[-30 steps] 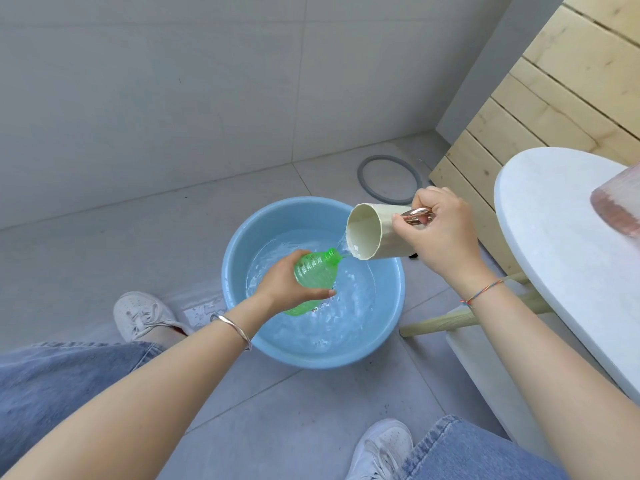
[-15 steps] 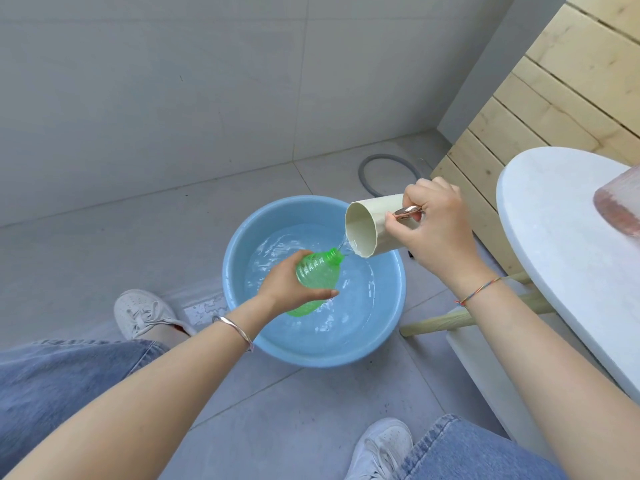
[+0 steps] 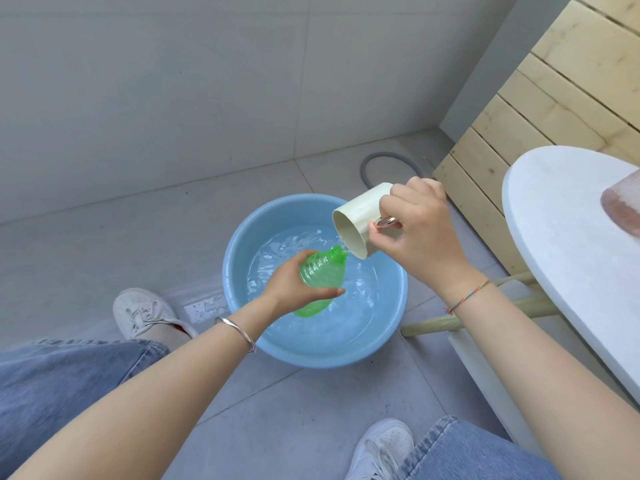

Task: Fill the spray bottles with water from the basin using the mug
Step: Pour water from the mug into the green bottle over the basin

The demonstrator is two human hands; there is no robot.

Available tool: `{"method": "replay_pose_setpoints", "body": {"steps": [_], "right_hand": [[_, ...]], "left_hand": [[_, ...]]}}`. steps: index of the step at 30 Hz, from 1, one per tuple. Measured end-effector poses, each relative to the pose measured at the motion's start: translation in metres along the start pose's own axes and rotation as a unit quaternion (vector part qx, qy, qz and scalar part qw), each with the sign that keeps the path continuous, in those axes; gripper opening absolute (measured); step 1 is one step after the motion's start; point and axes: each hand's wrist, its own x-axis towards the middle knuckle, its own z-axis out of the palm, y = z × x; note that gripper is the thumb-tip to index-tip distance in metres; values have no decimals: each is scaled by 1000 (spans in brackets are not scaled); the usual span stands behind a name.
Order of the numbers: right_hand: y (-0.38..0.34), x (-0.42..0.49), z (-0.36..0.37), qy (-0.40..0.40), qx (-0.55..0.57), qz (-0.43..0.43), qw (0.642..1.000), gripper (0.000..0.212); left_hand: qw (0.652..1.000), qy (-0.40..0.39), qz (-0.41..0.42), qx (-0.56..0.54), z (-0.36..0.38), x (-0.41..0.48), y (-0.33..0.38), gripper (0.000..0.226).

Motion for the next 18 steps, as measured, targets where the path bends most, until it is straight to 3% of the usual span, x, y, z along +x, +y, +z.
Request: {"method": "replay_pose_setpoints", "body": {"steps": [7,10,14,18], "right_hand": [[-4,0,10,6,1,-46,999,29],[0,-1,18,8,14,-6,1000,28],[21,-8,34,-24,48,172,984,31],[35,-40,70,-134,142,394,898,32]], "left_hand": [[999,7,-13,-32,3,8,-9,84],[999,13,-16,-35,2,11,-14,83],[999,21,-20,-46,-1,13,-20,80],[997,33,-35,-54,-5,16,-34,80]]}}
